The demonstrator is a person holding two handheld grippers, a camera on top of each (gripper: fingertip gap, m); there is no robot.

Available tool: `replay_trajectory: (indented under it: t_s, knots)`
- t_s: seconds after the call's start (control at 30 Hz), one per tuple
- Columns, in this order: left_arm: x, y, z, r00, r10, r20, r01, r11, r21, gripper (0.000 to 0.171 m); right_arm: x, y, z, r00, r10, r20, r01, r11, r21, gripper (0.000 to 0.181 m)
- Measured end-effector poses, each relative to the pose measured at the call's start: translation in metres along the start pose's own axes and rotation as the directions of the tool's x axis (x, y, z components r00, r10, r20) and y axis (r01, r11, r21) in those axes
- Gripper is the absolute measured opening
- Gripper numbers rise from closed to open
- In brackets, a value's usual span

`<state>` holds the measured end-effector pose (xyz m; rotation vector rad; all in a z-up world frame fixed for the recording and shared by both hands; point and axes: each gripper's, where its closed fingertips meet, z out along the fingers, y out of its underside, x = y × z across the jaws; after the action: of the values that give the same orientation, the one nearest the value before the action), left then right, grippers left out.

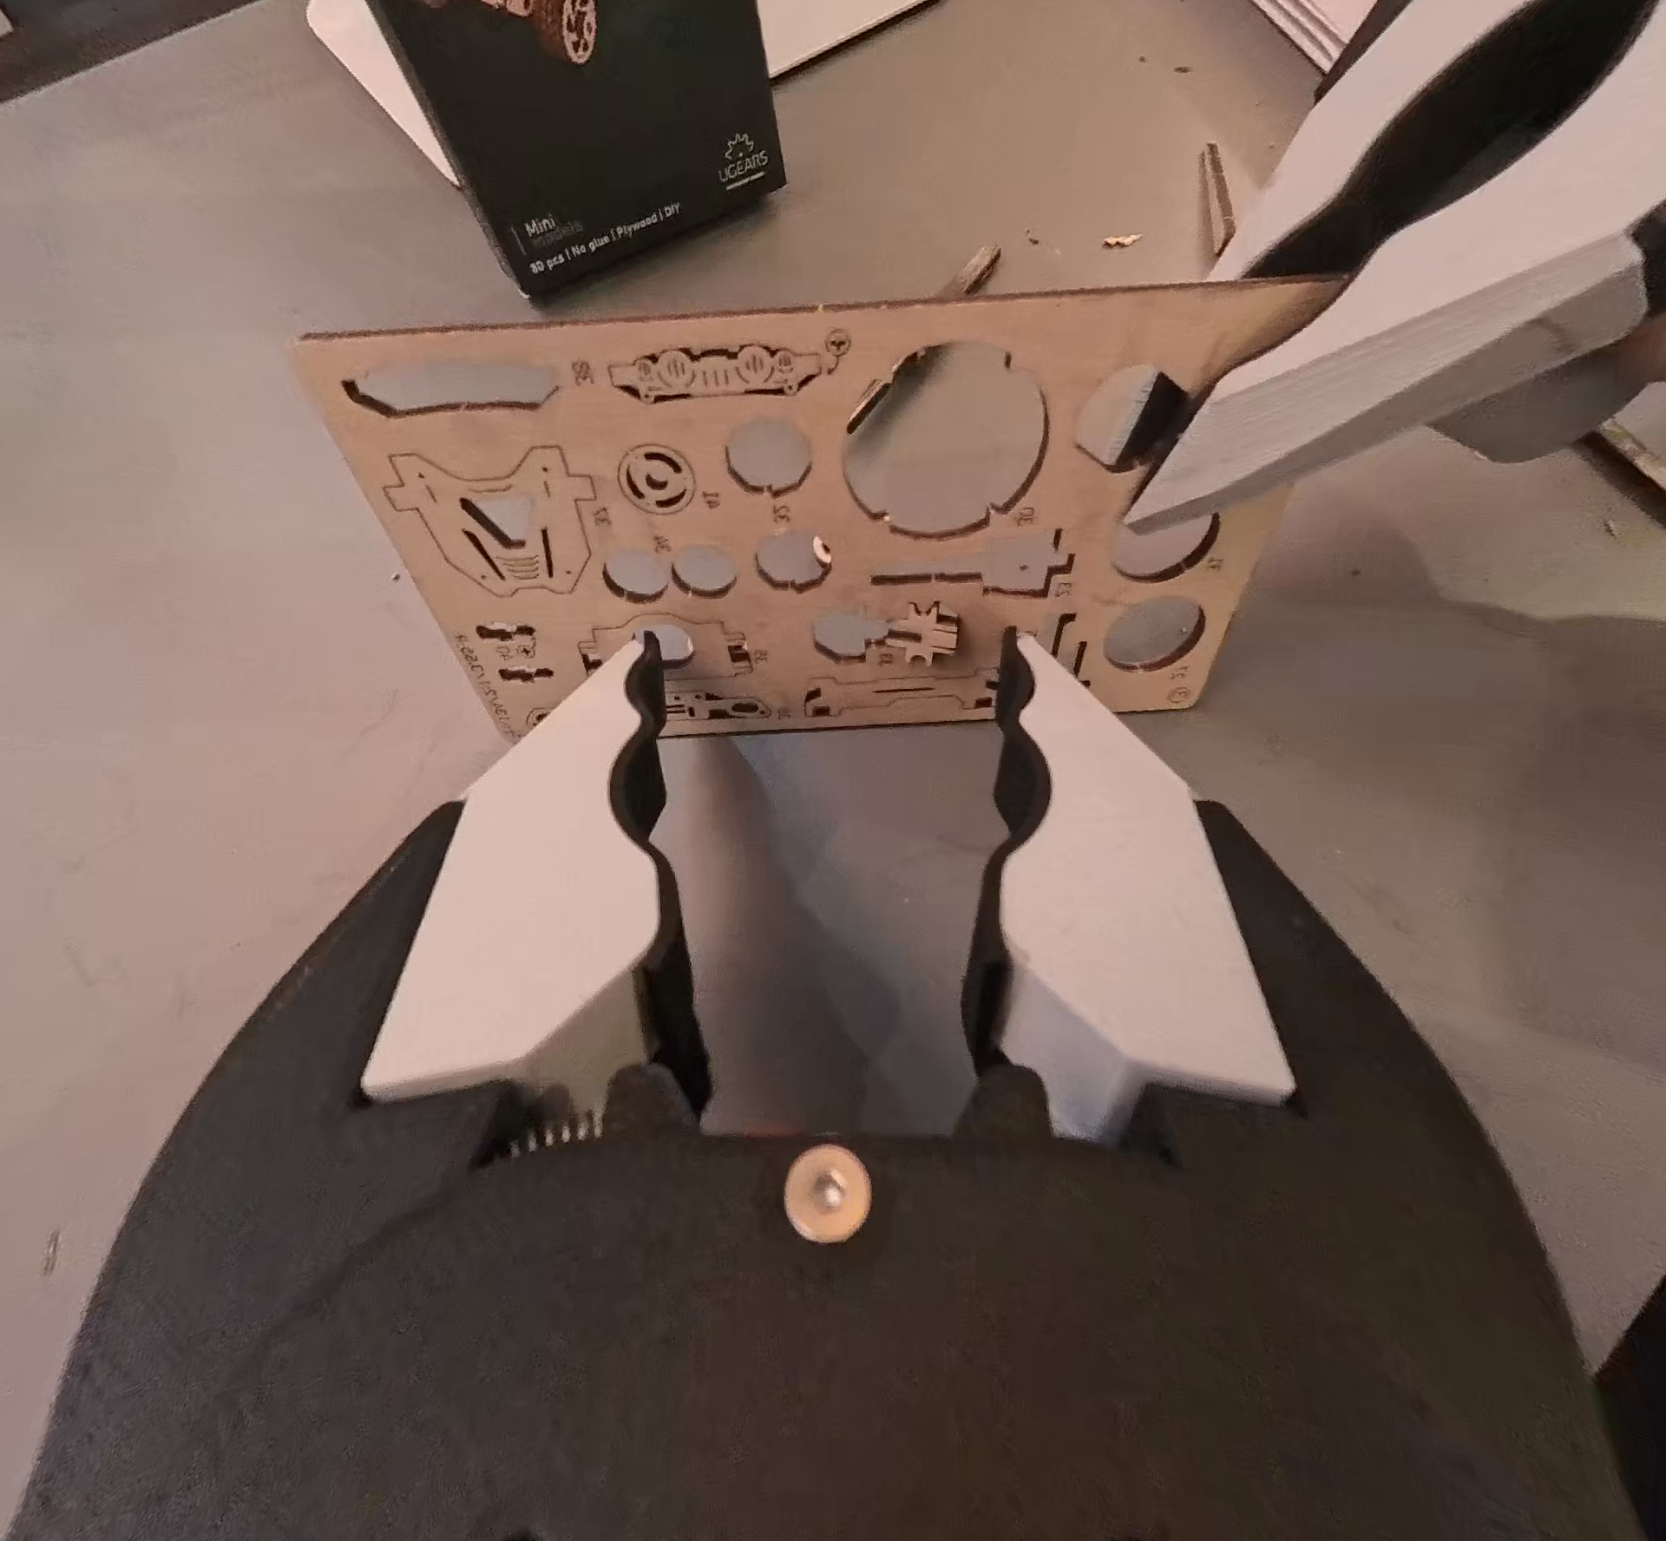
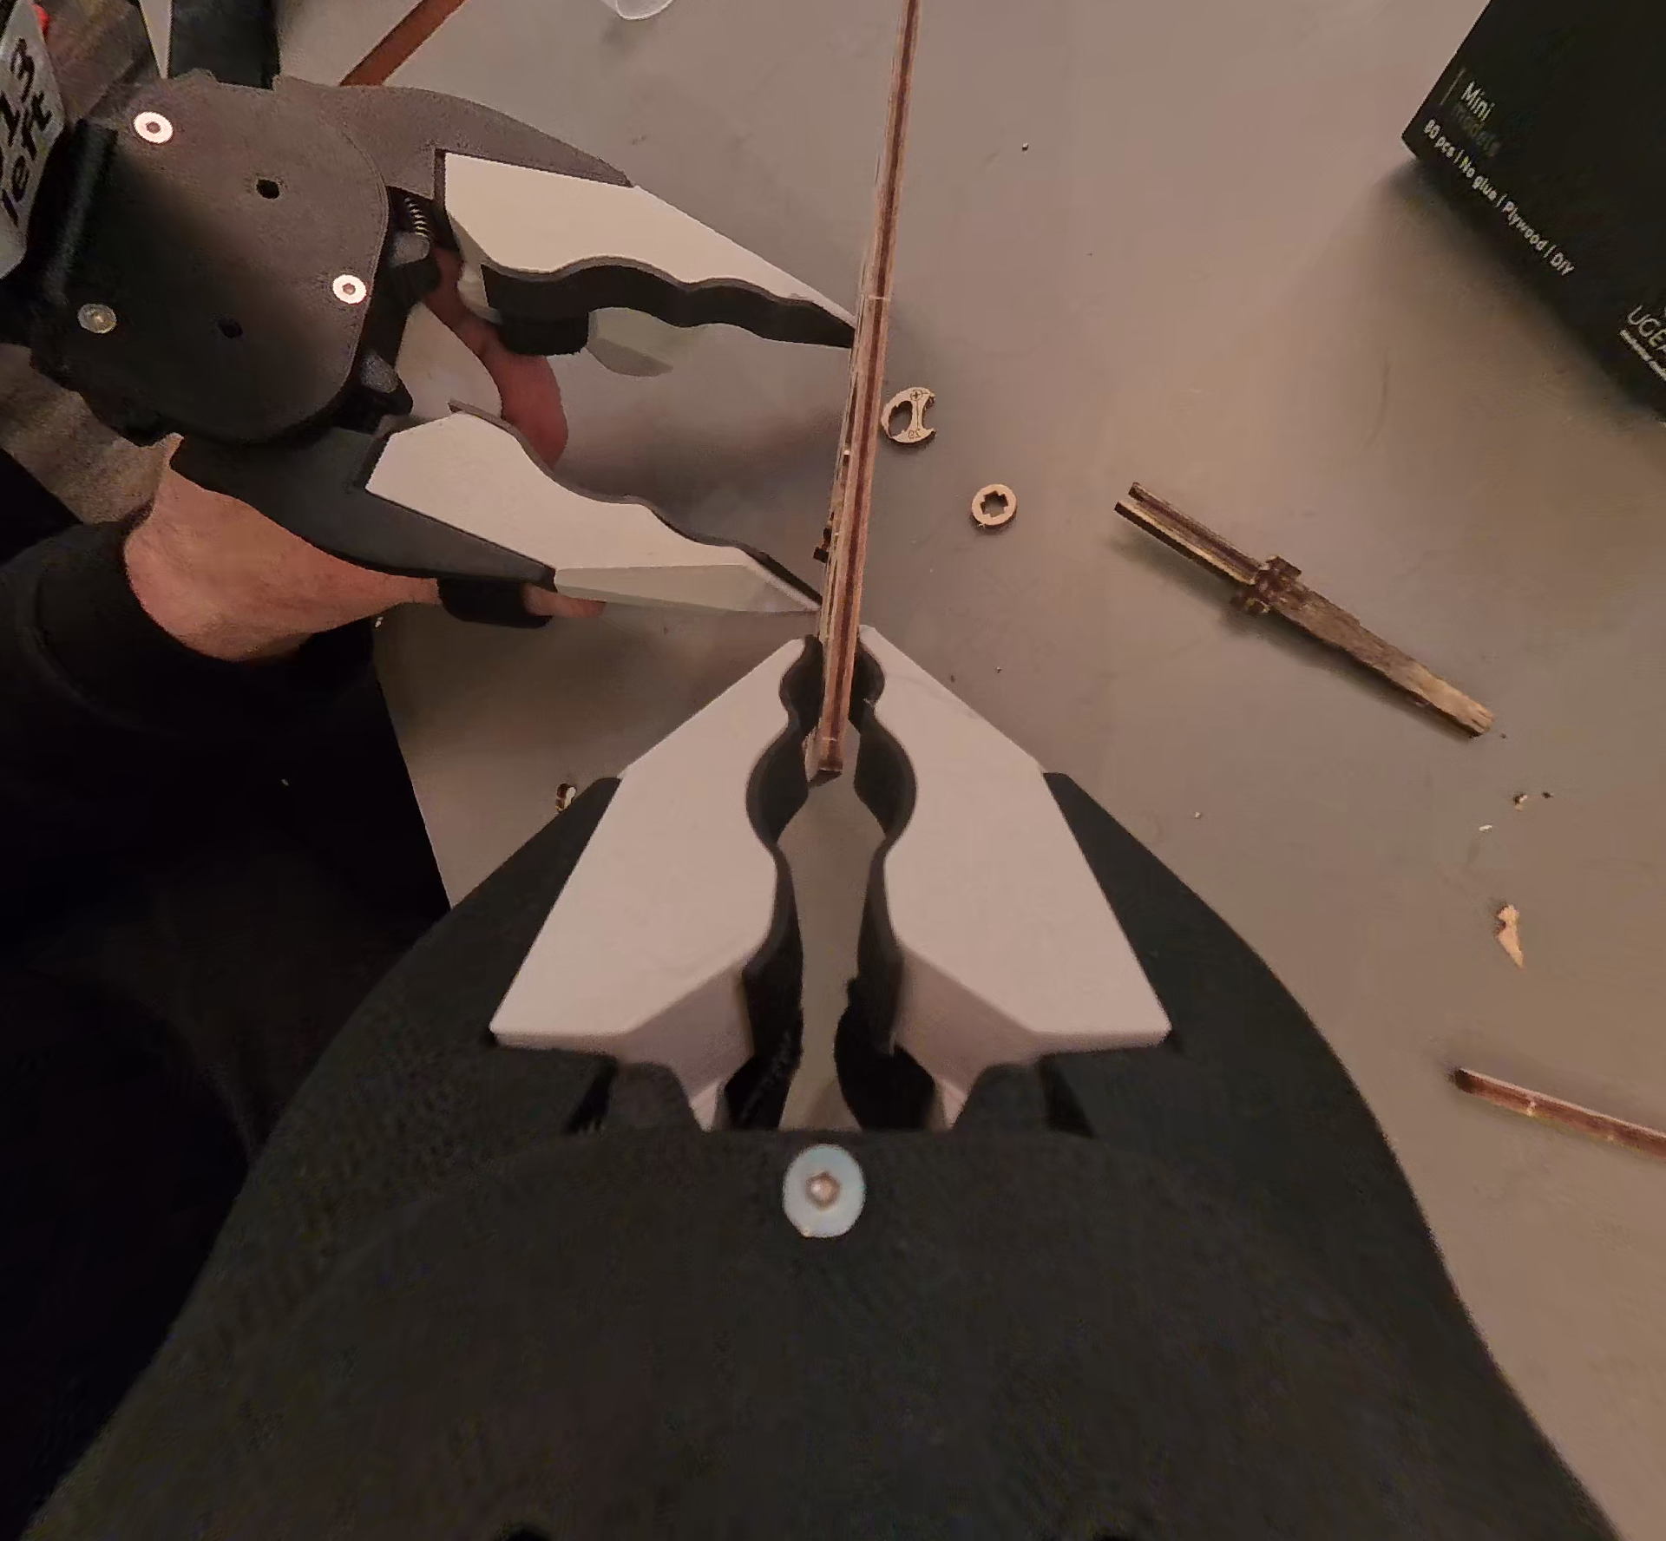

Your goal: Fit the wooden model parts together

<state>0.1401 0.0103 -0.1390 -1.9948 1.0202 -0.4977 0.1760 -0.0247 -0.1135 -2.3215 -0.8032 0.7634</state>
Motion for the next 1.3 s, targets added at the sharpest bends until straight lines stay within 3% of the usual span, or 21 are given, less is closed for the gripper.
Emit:
replay_trajectory:
  t_s: [0.4, 0.5, 1.3]
  knots:
    - [0.0034, -0.0017, 0.0031, 0.998, 0.01, -0.059, -0.01, 1.0, -0.004, 0.065, 0.0008, 0.0002, -0.0005, 1.0, -0.007, 0.0, 0.007, 1.0, -0.003, 0.001]
    - [-0.0007, -0.0018, 0.0023, 0.997, -0.005, -0.071, 0.005, 1.0, -0.001, 0.055, 0.0012, 0.0003, -0.001, 1.0, -0.009, -0.001, 0.009, 1.0, -0.005, 0.001]
    - [-0.002, -0.0048, 0.0048, 0.977, -0.017, -0.215, 0.017, 1.0, 0.0, 0.053, 0.0018, -0.0003, -0.0012, 0.999, -0.033, 0.014, 0.033, 0.999, -0.014, 0.002]
